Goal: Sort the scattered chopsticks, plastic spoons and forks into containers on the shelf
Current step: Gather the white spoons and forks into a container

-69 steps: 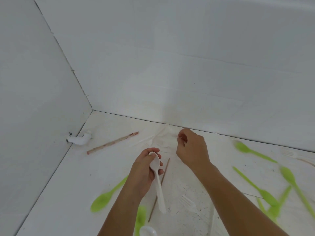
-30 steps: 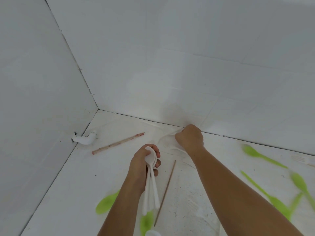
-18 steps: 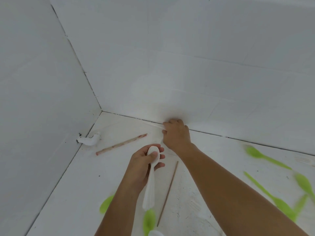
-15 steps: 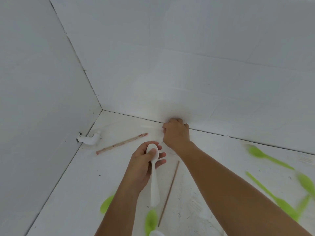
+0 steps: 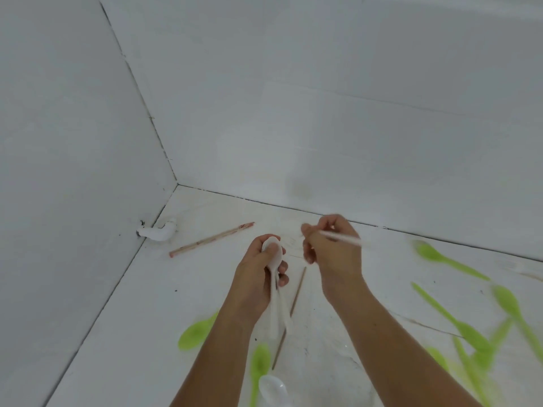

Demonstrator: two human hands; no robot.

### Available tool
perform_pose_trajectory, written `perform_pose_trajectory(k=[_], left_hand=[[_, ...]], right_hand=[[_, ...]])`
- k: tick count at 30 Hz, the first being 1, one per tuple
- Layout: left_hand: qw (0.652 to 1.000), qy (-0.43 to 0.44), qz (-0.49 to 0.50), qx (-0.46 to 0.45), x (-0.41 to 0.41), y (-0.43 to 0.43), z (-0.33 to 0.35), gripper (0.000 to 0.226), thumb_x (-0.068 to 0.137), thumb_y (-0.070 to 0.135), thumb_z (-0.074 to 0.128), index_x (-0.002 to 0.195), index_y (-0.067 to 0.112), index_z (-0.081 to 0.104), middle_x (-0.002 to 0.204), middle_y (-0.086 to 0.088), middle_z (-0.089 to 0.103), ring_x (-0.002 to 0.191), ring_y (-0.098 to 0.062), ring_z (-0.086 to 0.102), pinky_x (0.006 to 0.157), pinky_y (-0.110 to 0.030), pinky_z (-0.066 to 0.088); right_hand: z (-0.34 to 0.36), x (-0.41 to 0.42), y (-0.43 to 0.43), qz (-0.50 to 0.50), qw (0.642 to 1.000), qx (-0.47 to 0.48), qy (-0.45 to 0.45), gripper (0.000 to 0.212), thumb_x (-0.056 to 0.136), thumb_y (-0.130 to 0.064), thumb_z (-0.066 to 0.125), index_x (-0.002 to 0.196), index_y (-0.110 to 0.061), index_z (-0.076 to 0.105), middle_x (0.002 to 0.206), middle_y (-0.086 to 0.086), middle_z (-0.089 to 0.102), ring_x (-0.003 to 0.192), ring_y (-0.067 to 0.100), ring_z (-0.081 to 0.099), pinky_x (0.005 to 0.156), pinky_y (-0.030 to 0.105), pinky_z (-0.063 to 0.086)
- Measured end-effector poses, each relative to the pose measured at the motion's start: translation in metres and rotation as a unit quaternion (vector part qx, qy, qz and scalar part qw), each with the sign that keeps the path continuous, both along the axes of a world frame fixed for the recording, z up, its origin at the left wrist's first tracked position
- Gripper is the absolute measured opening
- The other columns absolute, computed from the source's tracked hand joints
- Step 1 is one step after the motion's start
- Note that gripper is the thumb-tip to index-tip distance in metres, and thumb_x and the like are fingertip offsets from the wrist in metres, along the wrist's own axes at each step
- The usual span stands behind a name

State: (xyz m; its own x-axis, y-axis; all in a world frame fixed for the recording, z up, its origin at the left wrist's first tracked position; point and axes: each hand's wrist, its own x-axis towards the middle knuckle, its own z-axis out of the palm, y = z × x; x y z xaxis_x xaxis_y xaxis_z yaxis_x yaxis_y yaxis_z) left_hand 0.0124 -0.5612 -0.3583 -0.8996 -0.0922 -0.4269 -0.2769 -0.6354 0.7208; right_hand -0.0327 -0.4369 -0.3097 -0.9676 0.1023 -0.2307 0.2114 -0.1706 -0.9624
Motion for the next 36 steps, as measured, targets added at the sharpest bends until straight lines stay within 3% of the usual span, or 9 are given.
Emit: perform_pose_trajectory(k=[4,8,11,14,18,21,28,34,36], left_hand=[[0.998,0.001,0.025,0.056,0.014,0.019,0.005,0.016,0.106,0.019,0.047,0.110,0.010,0.059,0.095,-0.013,0.060,0.070,-0.023,0.055,0.069,-0.038,0.048],[0.995,-0.045,0.046,0.072,0.031,0.034,0.004,0.020,0.106,0.025,0.052,0.113,0.010,0.063,0.101,-0.014,0.064,0.085,-0.030,0.068,0.074,-0.041,0.059],[0.996,-0.065,0.031,0.049,0.048,0.047,0.009,0.027,0.106,0.038,0.052,0.112,0.014,0.064,0.093,-0.005,0.069,0.072,-0.022,0.070,0.067,-0.036,0.059],[0.996,-0.056,0.022,0.070,0.061,0.054,0.016,0.027,0.106,0.039,0.051,0.116,0.017,0.063,0.090,-0.007,0.068,0.072,-0.016,0.071,0.068,-0.031,0.060],[0.988,-0.103,0.003,0.113,0.068,0.057,0.026,0.039,0.106,0.048,0.045,0.107,0.013,0.064,0.087,-0.009,0.063,0.073,-0.021,0.061,0.072,-0.037,0.051],[0.990,-0.117,0.011,0.073,0.077,0.063,0.032,0.029,0.105,0.035,0.050,0.097,0.013,0.065,0.086,-0.007,0.063,0.069,-0.019,0.057,0.067,-0.034,0.048],[0.990,-0.109,0.008,0.085,0.087,0.065,0.035,0.016,0.098,0.030,0.064,0.089,0.019,0.071,0.079,-0.001,0.067,0.064,-0.015,0.060,0.069,-0.032,0.050],[0.999,-0.031,-0.006,0.034,0.095,0.059,0.038,0.017,0.107,0.011,0.050,0.119,0.014,0.062,0.098,-0.008,0.064,0.071,-0.021,0.063,0.064,-0.035,0.056],[0.999,-0.030,0.005,0.029,0.092,0.051,0.035,0.022,0.107,0.007,0.047,0.124,0.013,0.060,0.103,-0.010,0.060,0.068,-0.021,0.059,0.059,-0.034,0.053]], right_hand=[[-0.007,0.056,0.000,-0.046,0.997,0.043,-0.034,0.028,0.083,0.004,0.079,0.073,-0.004,0.054,0.059,0.004,0.061,0.050,0.017,0.060,0.045,0.026,0.046],[-0.026,0.100,0.015,-0.004,0.969,0.230,0.087,0.022,0.087,-0.018,0.079,0.074,-0.015,0.061,0.071,-0.002,0.067,0.066,0.015,0.065,0.062,0.037,0.054],[-0.036,0.122,0.017,0.032,0.921,0.314,0.228,0.018,0.089,-0.019,0.074,0.077,-0.016,0.060,0.075,-0.009,0.064,0.070,0.014,0.059,0.063,0.035,0.049],[-0.037,0.134,0.024,0.038,0.875,0.342,0.341,0.014,0.088,-0.010,0.071,0.080,-0.010,0.059,0.080,-0.001,0.060,0.075,0.020,0.055,0.067,0.034,0.047],[-0.039,0.148,0.043,0.048,0.859,0.350,0.369,0.007,0.086,-0.010,0.072,0.085,-0.008,0.065,0.083,-0.001,0.063,0.077,0.019,0.055,0.069,0.037,0.047],[-0.036,0.157,0.051,0.065,0.846,0.340,0.405,0.008,0.084,-0.002,0.070,0.091,-0.006,0.069,0.086,-0.002,0.067,0.077,0.017,0.057,0.070,0.035,0.048],[-0.031,0.157,0.061,0.071,0.835,0.344,0.423,0.018,0.078,-0.002,0.077,0.095,-0.005,0.075,0.098,-0.001,0.073,0.089,0.020,0.064,0.077,0.037,0.053],[-0.011,0.175,0.075,0.240,0.804,0.407,0.361,0.061,0.083,-0.045,0.077,0.136,-0.017,0.065,0.129,-0.004,0.051,0.119,0.020,0.045,0.106,0.029,0.040],[-0.012,0.181,0.081,0.301,0.832,0.363,0.292,0.056,0.091,-0.058,0.065,0.141,-0.033,0.061,0.140,-0.010,0.041,0.131,0.017,0.035,0.114,0.023,0.029]])
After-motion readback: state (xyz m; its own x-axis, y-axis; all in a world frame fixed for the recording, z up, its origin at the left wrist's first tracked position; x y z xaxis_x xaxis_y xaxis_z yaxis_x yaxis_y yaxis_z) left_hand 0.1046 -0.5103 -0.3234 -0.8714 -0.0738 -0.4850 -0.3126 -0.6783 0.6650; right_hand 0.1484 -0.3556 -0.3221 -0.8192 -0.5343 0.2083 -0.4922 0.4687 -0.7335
